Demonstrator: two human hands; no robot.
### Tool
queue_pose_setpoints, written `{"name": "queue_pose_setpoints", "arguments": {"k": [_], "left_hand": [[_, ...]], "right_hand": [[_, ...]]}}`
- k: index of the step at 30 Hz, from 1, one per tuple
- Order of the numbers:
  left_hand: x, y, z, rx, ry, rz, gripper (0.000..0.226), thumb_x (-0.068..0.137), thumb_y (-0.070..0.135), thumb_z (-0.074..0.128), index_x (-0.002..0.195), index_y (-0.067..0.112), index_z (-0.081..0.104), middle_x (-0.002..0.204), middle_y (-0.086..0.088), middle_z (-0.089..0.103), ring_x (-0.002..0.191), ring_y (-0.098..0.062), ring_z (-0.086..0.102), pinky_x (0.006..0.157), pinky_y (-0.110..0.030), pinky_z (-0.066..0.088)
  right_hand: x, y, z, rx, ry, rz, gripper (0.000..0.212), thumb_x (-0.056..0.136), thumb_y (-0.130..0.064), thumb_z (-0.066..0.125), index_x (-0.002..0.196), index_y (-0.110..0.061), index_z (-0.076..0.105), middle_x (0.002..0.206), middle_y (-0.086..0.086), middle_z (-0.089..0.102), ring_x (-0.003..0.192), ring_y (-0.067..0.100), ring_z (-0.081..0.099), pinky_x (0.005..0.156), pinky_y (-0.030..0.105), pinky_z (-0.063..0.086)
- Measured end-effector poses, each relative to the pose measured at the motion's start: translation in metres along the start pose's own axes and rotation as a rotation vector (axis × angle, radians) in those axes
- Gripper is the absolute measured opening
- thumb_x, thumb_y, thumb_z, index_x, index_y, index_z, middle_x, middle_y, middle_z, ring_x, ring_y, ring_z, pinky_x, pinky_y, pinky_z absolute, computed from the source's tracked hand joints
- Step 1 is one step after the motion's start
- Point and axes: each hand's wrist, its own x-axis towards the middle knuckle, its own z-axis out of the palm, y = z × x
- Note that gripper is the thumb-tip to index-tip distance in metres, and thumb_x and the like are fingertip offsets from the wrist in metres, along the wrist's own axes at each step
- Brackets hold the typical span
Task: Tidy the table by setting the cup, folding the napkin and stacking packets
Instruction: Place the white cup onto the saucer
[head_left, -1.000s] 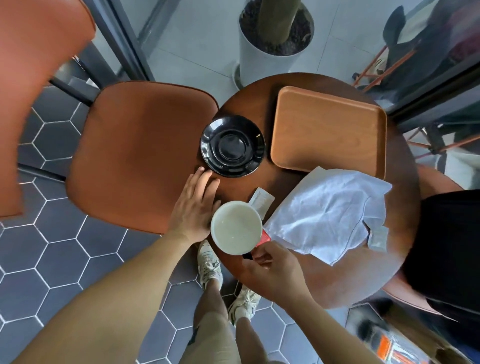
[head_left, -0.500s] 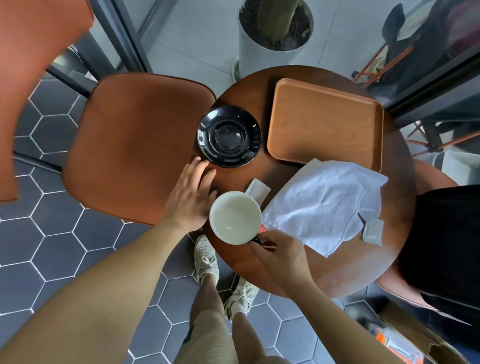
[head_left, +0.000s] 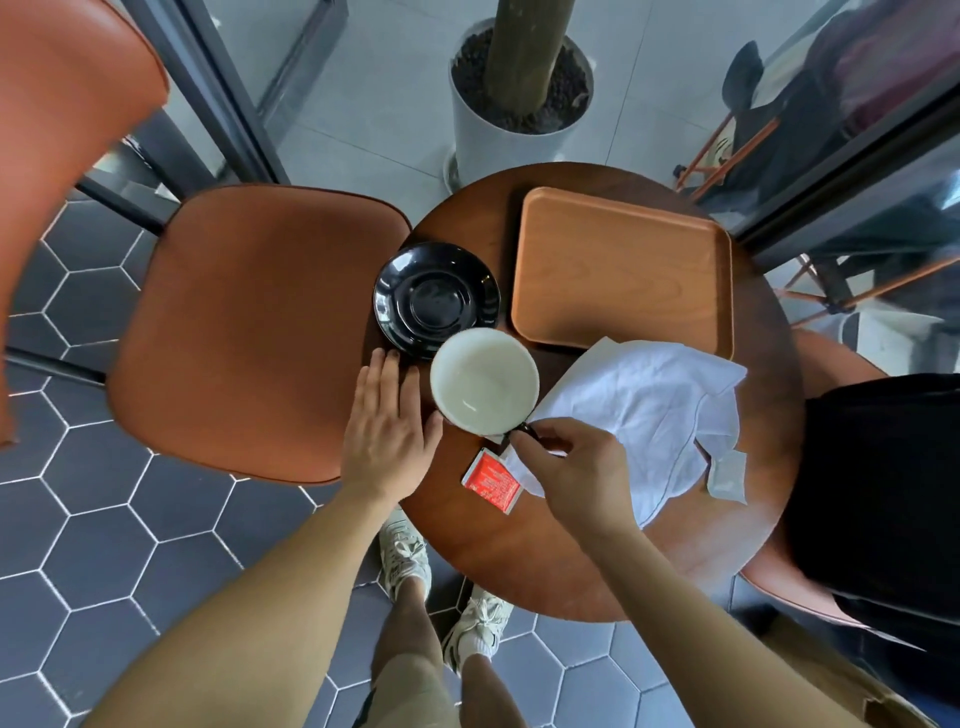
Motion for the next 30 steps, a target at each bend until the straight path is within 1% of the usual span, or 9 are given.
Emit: {"name": "queue_pose_setpoints", "arguments": {"k": [4, 6, 9, 13, 15, 21, 23, 26, 30], "left_hand": [[0.001, -0.005, 0.008, 0.013, 0.042, 0.004, 0.059, 0.102, 0.045, 0.039, 0.138, -0.002, 0.045, 0.151, -0.030, 0.036, 0.150, -0.041, 0.022, 0.126, -0.049, 0.012], [0.001, -0.006, 0.010, 0.020, 0.060, 0.003, 0.060, 0.102, 0.046, 0.038, 0.138, -0.002, 0.045, 0.152, -0.029, 0.036, 0.150, -0.040, 0.022, 0.126, -0.048, 0.011], [0.001, -0.005, 0.012, 0.018, 0.081, 0.000, 0.060, 0.102, 0.045, 0.039, 0.138, -0.003, 0.047, 0.152, -0.029, 0.037, 0.150, -0.041, 0.023, 0.126, -0.049, 0.014], [0.002, -0.004, 0.011, -0.002, 0.104, -0.002, 0.058, 0.100, 0.042, 0.042, 0.136, -0.004, 0.049, 0.150, -0.030, 0.039, 0.148, -0.042, 0.027, 0.123, -0.053, 0.021], [0.001, -0.003, 0.011, 0.002, 0.101, -0.005, 0.059, 0.100, 0.042, 0.043, 0.136, -0.004, 0.050, 0.150, -0.030, 0.039, 0.148, -0.042, 0.027, 0.123, -0.053, 0.021], [0.001, -0.004, 0.011, 0.013, 0.110, -0.013, 0.059, 0.101, 0.044, 0.040, 0.136, -0.003, 0.050, 0.151, -0.029, 0.039, 0.148, -0.042, 0.027, 0.123, -0.052, 0.021], [0.001, -0.004, 0.011, 0.011, 0.116, -0.011, 0.059, 0.100, 0.042, 0.042, 0.136, -0.003, 0.050, 0.151, -0.029, 0.039, 0.148, -0.042, 0.028, 0.123, -0.053, 0.022], [0.001, -0.003, 0.011, 0.002, 0.129, -0.011, 0.057, 0.099, 0.040, 0.046, 0.136, -0.003, 0.051, 0.151, -0.029, 0.040, 0.148, -0.042, 0.028, 0.122, -0.054, 0.024], [0.001, -0.003, 0.010, -0.004, 0.128, -0.018, 0.057, 0.099, 0.041, 0.045, 0.136, -0.003, 0.052, 0.151, -0.029, 0.040, 0.148, -0.042, 0.029, 0.122, -0.054, 0.024]], "right_hand": [[0.020, -0.010, 0.005, 0.029, 0.045, -0.009, 0.007, 0.083, -0.033, 0.075, 0.085, -0.027, 0.079, 0.074, -0.026, 0.071, 0.081, -0.008, 0.066, 0.070, 0.013, 0.048], [0.030, -0.016, 0.009, 0.043, 0.053, -0.003, 0.009, 0.084, -0.032, 0.075, 0.082, -0.025, 0.078, 0.074, -0.021, 0.072, 0.079, -0.002, 0.067, 0.070, 0.019, 0.051], [0.043, -0.023, 0.017, 0.065, 0.067, 0.002, 0.014, 0.085, -0.032, 0.074, 0.078, -0.020, 0.077, 0.070, -0.012, 0.072, 0.073, 0.004, 0.066, 0.067, 0.028, 0.052], [0.057, -0.029, 0.024, 0.077, 0.051, 0.018, 0.023, 0.084, -0.034, 0.073, 0.070, -0.016, 0.072, 0.062, -0.007, 0.067, 0.063, 0.009, 0.060, 0.057, 0.022, 0.040], [0.063, -0.030, 0.027, 0.047, 0.041, 0.013, 0.028, 0.085, -0.033, 0.073, 0.071, -0.009, 0.070, 0.065, 0.004, 0.067, 0.066, 0.017, 0.059, 0.057, 0.027, 0.040], [0.078, -0.037, 0.041, 0.065, 0.028, 0.026, 0.029, 0.085, -0.032, 0.072, 0.076, -0.005, 0.071, 0.069, 0.011, 0.067, 0.061, 0.018, 0.056, 0.060, 0.032, 0.044], [0.082, -0.038, 0.046, 0.066, 0.039, 0.033, 0.027, 0.085, -0.032, 0.073, 0.074, -0.007, 0.072, 0.065, 0.007, 0.066, 0.060, 0.014, 0.053, 0.060, 0.028, 0.042], [0.086, -0.041, 0.054, 0.049, 0.064, 0.044, 0.019, 0.085, -0.033, 0.073, 0.075, -0.017, 0.075, 0.061, -0.011, 0.064, 0.063, 0.007, 0.057, 0.060, 0.023, 0.041], [0.087, -0.045, 0.062, 0.017, 0.080, 0.009, 0.018, 0.086, -0.034, 0.074, 0.082, -0.017, 0.078, 0.064, -0.021, 0.059, 0.067, -0.003, 0.057, 0.062, 0.017, 0.043]]}}
